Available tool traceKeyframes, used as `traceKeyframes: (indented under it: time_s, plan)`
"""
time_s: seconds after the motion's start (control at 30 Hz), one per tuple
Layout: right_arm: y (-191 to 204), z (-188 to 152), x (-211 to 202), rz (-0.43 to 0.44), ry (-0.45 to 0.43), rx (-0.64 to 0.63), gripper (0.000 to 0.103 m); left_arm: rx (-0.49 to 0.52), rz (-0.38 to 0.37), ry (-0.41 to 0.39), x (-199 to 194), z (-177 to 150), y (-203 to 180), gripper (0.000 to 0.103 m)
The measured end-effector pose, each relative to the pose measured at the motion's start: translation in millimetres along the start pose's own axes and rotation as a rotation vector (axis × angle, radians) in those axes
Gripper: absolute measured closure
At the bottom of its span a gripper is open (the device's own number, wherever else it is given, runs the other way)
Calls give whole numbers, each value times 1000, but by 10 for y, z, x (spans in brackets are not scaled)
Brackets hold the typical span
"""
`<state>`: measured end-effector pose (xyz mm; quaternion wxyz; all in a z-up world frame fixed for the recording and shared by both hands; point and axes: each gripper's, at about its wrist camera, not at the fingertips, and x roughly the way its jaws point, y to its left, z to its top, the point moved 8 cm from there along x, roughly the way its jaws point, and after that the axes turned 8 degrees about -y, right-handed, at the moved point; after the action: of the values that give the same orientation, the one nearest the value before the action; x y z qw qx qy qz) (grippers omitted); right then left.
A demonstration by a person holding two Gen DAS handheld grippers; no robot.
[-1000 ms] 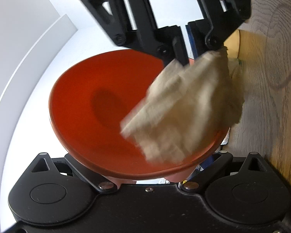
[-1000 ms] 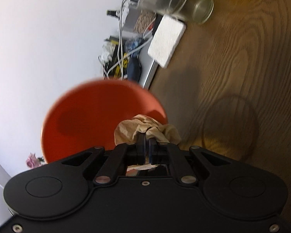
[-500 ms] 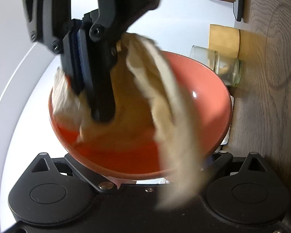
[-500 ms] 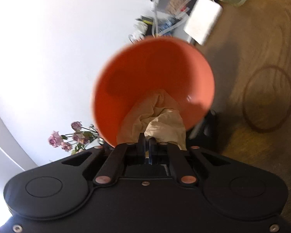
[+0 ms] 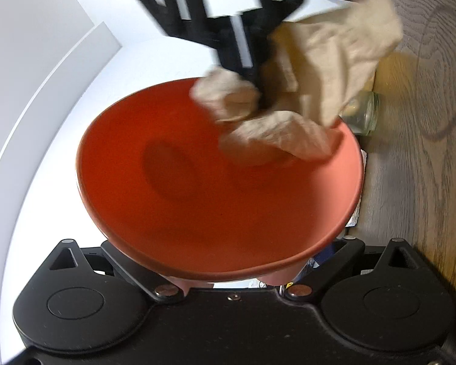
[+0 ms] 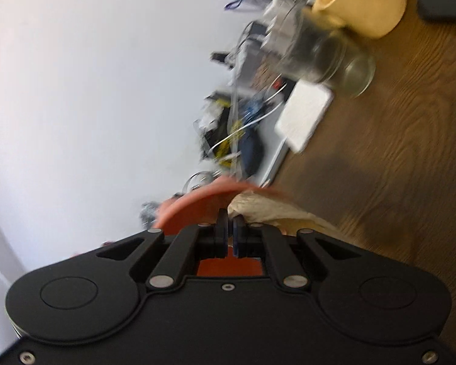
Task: Clean bowl
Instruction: 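Wipe the paper towel across the bowl rim and inner wall, right gripper, then wipe the paper towel over the bowl's outer rim with the right gripper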
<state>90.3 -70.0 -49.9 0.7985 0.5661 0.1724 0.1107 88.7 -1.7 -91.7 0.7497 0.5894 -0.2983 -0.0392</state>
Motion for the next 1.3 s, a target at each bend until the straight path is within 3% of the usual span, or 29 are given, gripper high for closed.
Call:
traceKeyframes:
  time_s: [0.33, 0.43, 0.63, 0.9, 1.3]
  plan:
    - [-207, -421, 143, -52, 146, 23, 98, 2, 1, 4, -9, -2, 13, 8]
    - [-127, -618, 134, -18, 217, 37, 98, 2, 1, 4, -15, -1, 18, 8]
    - [245, -842, -100, 136, 338, 68, 98, 6, 2, 13, -16, -8, 26, 7]
    - [652, -626, -304, 252, 242, -14, 98, 9, 2, 18, -11, -11, 31, 7]
    - [459, 206, -323, 174, -18, 2, 98, 9, 3, 18, -15, -28, 35, 7]
